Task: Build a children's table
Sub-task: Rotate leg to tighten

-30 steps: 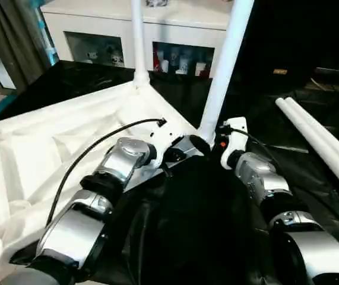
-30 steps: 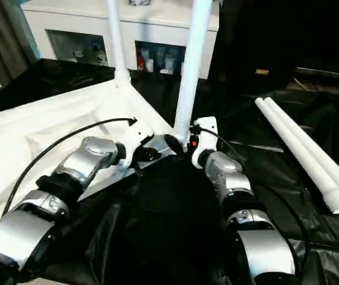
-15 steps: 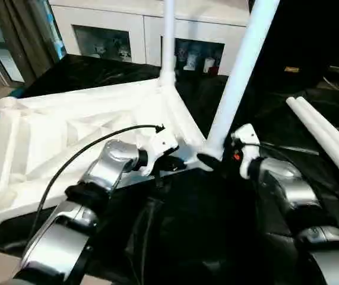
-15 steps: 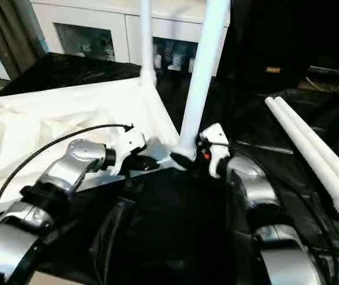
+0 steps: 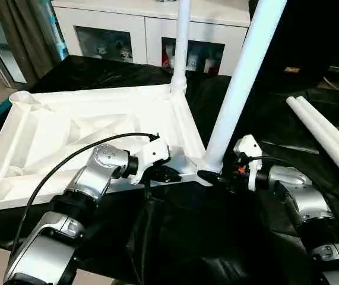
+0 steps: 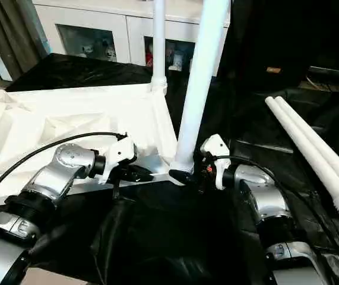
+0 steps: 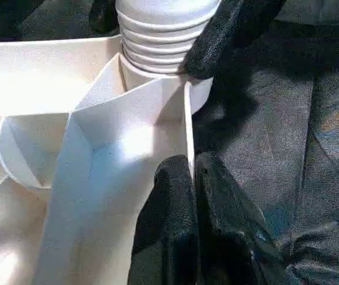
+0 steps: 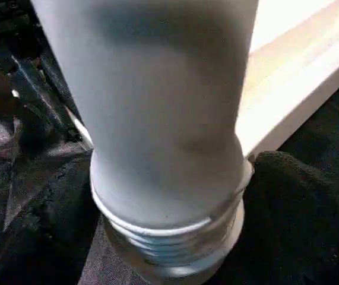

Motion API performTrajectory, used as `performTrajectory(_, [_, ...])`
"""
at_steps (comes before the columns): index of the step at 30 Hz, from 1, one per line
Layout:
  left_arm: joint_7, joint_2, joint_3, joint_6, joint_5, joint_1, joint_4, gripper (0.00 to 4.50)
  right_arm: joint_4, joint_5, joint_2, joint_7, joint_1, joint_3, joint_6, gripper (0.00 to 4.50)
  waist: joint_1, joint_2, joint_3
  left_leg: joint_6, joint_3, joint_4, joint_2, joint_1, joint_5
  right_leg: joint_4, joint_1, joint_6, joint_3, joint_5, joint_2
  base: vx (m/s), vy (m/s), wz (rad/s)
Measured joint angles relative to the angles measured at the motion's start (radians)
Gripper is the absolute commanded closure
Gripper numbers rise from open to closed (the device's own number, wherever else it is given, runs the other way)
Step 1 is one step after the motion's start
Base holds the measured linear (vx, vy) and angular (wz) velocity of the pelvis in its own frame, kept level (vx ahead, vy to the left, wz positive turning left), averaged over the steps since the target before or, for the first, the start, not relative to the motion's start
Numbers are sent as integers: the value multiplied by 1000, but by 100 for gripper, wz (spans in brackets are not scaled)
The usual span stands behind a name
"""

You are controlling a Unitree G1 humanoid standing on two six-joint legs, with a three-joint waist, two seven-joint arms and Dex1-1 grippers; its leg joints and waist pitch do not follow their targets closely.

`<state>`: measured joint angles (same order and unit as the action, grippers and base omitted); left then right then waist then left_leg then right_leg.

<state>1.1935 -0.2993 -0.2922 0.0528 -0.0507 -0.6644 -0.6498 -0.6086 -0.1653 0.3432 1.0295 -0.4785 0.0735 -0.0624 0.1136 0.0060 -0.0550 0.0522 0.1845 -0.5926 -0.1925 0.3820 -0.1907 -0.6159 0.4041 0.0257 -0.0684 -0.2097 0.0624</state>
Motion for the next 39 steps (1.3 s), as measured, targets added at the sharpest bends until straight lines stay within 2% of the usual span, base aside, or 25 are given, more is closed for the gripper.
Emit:
performTrajectory(9, [1, -7, 1, 0, 4, 1, 0, 450, 12, 1, -6, 5, 2, 9, 4, 140, -2, 0, 0, 0, 0, -4, 0, 0, 0, -3, 0, 0, 0, 0, 0, 0, 0, 0])
performTrajectory(17, [-17, 1, 0, 9, 1, 5, -2, 450, 24, 4, -27, -41, 18, 10, 9, 170, -2, 0, 0, 0, 0, -9, -1, -1, 0, -9, 0, 0, 1, 0, 0, 0, 0, 0])
performTrajectory(21, [-106, 34, 5, 18, -20, -16, -45, 450, -18, 16, -92, -205, 11, -24, 20, 172, -9, -1, 1, 7, 0, -9, -1, -7, 0, -11, -4, 1, 2, 1, 0, 0, 0, 0])
performTrajectory(25, [-252, 113, 14, 48, -47, -69, -138, 450, -105, 24, -183, -439, -35, -78, 24, 172, -23, -1, 1, 9, -1, -8, -1, -15, 0, -11, -11, 1, 2, 2, 0, 0, 0, 0])
performTrajectory(32, [-444, 221, 20, 90, -83, -139, -246, 450, -237, 59, -261, -704, -131, -125, 39, 172, -24, -1, 1, 10, -2, -6, 0, -17, 0, -8, -15, 1, 2, 4, 0, 0, 0, 0])
performTrajectory(33, [-448, 226, 21, 90, -84, -140, -250, 450, -244, 59, -261, -707, -134, -128, 44, 117, -24, -1, 1, 10, -3, -6, 0, -17, 0, -8, -15, 1, 2, 4, 0, 0, 0, 0])
performTrajectory(34, [-451, 227, 21, 89, -84, -144, -254, 450, -252, 59, -263, -708, -137, -131, 51, 101, -24, -1, 1, 10, -3, -6, 0, -17, 0, -8, -16, 1, 2, 5, 0, 0, 0, 0])
performTrajectory(36, [-451, 230, 23, 86, -83, -153, -269, 450, -261, 54, -275, -716, -143, -144, 64, 101, -24, -1, 1, 9, -3, -6, 0, -16, 0, -8, -15, 2, 2, 5, 0, 0, 0, 0])
performTrajectory(37, [-450, 230, 24, 82, -83, -154, -271, 450, -264, 54, -277, -719, -144, -144, 74, 67, -24, -1, 1, 10, -3, -6, 0, -16, 0, -8, -15, 2, 2, 5, 0, 0, 0, 0])
performTrajectory(39, [-447, 230, 24, 76, -83, -154, -272, 450, -267, 57, -277, -720, -144, -144, 86, 60, -24, -1, 1, 10, -3, -6, 0, -16, 0, -8, -15, 2, 2, 5, 0, 0, 0, 0])
